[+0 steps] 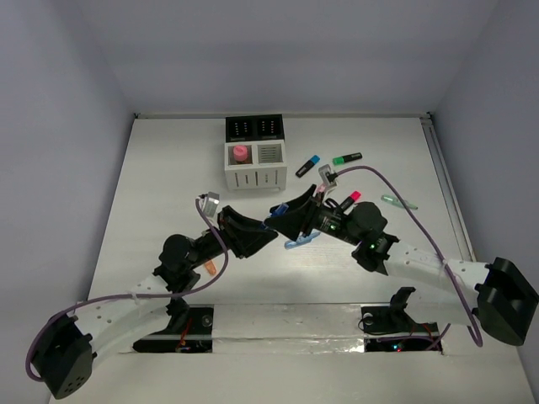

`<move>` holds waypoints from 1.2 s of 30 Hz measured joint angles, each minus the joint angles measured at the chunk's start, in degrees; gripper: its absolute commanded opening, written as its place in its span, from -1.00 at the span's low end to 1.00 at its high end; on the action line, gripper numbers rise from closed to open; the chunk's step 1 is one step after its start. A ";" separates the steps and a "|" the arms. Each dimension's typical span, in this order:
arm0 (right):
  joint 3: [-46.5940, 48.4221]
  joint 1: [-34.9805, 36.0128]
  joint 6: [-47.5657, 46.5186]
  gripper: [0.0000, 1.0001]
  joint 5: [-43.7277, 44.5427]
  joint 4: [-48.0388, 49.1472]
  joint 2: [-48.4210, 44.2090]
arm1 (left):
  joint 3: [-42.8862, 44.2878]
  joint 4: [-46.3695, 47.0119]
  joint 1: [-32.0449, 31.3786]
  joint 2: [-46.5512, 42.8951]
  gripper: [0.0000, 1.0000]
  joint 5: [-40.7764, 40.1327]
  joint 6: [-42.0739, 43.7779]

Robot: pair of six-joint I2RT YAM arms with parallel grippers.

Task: Sort the stationery into containers
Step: Place the stationery in the storage box.

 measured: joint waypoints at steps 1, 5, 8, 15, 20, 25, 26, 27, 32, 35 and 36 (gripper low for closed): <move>0.00 0.20 0.09 0.50 -0.13 0.26 0.20 | 0.00 0.22 -0.07 0.28 -1.00 0.00 0.00; 0.00 1.14 0.13 -0.02 -0.24 0.35 1.03 | 0.00 0.59 -0.11 0.85 -1.00 -0.07 0.02; 0.22 1.62 0.20 -0.45 -0.15 0.70 1.11 | 0.00 0.24 -0.09 1.16 -1.00 -0.59 0.24; 0.22 2.32 -0.48 -0.88 2.84 -0.39 0.66 | 0.17 -0.57 -0.09 1.05 0.20 -1.44 1.01; 3.45 2.34 -4.70 -1.00 9.81 -6.19 0.59 | 0.24 -6.73 -0.11 -2.45 0.65 -3.82 2.89; 13.81 1.31 -10.45 -1.00 14.95 -10.62 4.24 | -0.11 -14.99 -0.11 -10.86 0.90 -9.29 4.79; 15.82 0.52 -11.37 -1.00 15.61 -10.73 5.29 | -0.39 -16.70 -0.11 -12.48 0.91 -10.25 5.03; 18.21 -1.07 -12.09 -1.00 15.63 -11.04 6.78 | -0.68 -18.23 -0.11 -13.97 0.92 -11.28 5.22; 28.26 -10.03 -13.70 -1.00 14.27 -12.04 15.80 | -2.89 -25.20 -0.11 -20.55 0.89 -17.84 5.62; 34.56 -13.60 -15.72 -1.00 13.84 -15.06 22.56 | -4.00 -28.89 -0.11 -21.97 0.87 -21.90 5.62; 36.89 -14.47 -16.48 -1.00 13.64 -16.31 24.94 | -4.17 -29.92 -0.11 -22.01 0.87 -23.23 5.62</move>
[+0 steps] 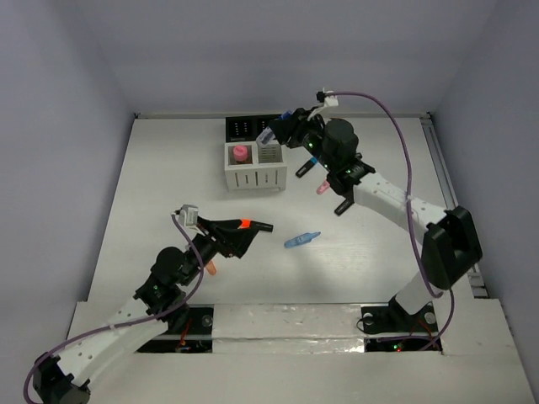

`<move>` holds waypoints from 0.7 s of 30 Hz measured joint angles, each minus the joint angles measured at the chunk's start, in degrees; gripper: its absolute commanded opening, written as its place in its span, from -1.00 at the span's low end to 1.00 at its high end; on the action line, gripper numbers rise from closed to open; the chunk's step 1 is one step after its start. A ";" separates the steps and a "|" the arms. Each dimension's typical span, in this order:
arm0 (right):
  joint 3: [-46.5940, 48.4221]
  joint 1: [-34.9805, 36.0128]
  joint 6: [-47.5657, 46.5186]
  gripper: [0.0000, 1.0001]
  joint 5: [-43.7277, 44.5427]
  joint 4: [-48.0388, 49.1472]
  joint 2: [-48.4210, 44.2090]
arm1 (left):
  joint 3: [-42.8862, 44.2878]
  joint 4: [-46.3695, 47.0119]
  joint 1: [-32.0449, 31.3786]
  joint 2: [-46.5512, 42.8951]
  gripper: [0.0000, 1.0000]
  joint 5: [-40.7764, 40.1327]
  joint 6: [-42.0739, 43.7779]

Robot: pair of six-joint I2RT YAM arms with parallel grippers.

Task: Sort the stationery into containers
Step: Place the stationery in the storage box.

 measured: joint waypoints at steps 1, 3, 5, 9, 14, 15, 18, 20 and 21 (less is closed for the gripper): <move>2.12 -0.55 -1.07 -1.00 -0.07 -1.29 2.21 | -0.20 -0.96 0.00 0.04 0.87 -1.49 0.02; 5.42 -1.07 -3.30 -1.00 0.02 -3.96 5.46 | -0.59 -2.01 0.00 0.44 0.86 -3.87 0.13; 7.80 -1.25 -5.84 -1.00 0.13 -6.32 7.67 | -0.83 -2.67 0.00 1.22 0.86 -5.99 0.28; 11.76 -1.27 -10.40 -1.00 0.57 -9.79 10.78 | -1.64 -2.93 0.00 2.56 0.85 -10.58 0.63; 21.75 -1.29 -14.88 -1.00 -0.07 -12.00 18.82 | -2.69 -3.52 0.00 2.80 0.84 -16.09 0.61; 24.13 -1.29 -15.61 -1.00 -0.20 -12.24 20.94 | -2.78 -3.56 0.00 2.80 0.84 -16.96 0.63; 31.43 -1.29 -17.46 -1.00 -0.44 -13.73 27.76 | -3.34 -3.54 0.00 2.71 0.84 -18.62 0.61; 35.39 -1.29 -18.67 -1.00 -0.48 -15.26 31.69 | -3.54 -3.85 0.00 2.73 0.84 -19.37 0.63; 37.64 -1.29 -19.12 -1.00 -0.61 -15.87 33.70 | -3.54 -3.78 0.00 2.82 0.84 -19.61 0.66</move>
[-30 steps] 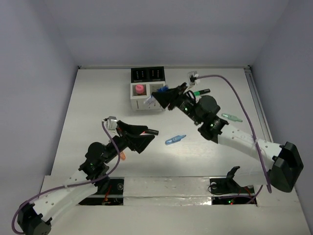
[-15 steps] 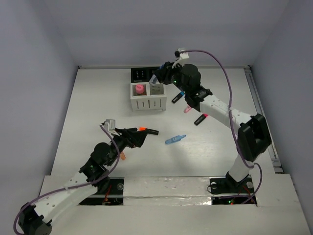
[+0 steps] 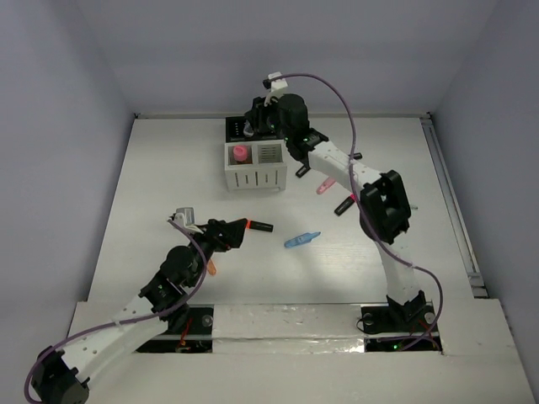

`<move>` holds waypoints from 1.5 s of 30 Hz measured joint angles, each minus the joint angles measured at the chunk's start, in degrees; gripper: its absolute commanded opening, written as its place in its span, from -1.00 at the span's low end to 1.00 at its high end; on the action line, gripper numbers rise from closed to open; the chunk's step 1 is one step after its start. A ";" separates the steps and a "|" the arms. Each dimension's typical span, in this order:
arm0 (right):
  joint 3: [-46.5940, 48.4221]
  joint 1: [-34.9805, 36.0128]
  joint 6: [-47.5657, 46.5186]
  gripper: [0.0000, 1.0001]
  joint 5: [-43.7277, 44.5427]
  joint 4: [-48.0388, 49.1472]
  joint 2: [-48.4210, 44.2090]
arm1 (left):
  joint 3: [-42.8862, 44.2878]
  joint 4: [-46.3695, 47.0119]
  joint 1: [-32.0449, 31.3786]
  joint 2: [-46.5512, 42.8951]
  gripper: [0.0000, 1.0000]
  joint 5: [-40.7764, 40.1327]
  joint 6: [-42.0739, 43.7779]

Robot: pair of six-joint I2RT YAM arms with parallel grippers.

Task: Sort the stationery into containers
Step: Place the stationery in the storage box.

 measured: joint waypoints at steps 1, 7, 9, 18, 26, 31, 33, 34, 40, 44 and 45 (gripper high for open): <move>2.23 0.00 -0.52 -1.00 -0.09 -0.74 1.92 | 0.00 0.11 0.00 0.11 0.84 -0.17 0.02; 13.38 0.00 -2.91 -1.00 -0.48 -3.61 11.69 | -0.02 1.44 0.00 3.15 0.83 -0.44 0.20; 15.23 0.00 -3.28 -0.99 -0.50 -3.61 13.35 | -0.31 2.51 0.00 4.55 0.83 -0.33 0.17; 16.44 0.00 -4.07 -0.25 -0.92 -3.56 16.87 | -0.63 3.98 0.00 6.67 0.83 0.02 0.15; 16.46 0.00 -4.24 0.82 -3.08 -2.91 17.49 | -0.63 4.02 0.00 6.08 0.82 0.00 0.15; 19.37 0.00 -3.67 0.82 -4.79 -4.42 16.37 | -0.63 3.93 0.00 5.99 0.81 0.00 0.15; 18.03 0.00 -3.08 0.58 -5.51 -4.63 13.62 | -0.63 3.41 0.00 5.25 0.80 -0.04 0.15; 13.94 0.00 -2.58 0.40 -5.99 -3.26 9.97 | -0.63 2.93 0.00 4.55 0.78 -0.09 0.13; -12.59 0.09 1.11 -0.95 -8.44 3.39 -14.10 | -0.59 0.79 0.00 -1.90 0.60 -0.76 -0.13; -22.84 1.79 1.53 -1.00 -9.70 5.53 -23.26 | 0.55 -0.76 0.00 -3.15 0.27 -1.18 0.13; -25.11 2.73 1.44 -1.00 -9.88 5.25 -24.68 | 0.96 -1.20 0.00 -3.23 0.19 -1.36 0.24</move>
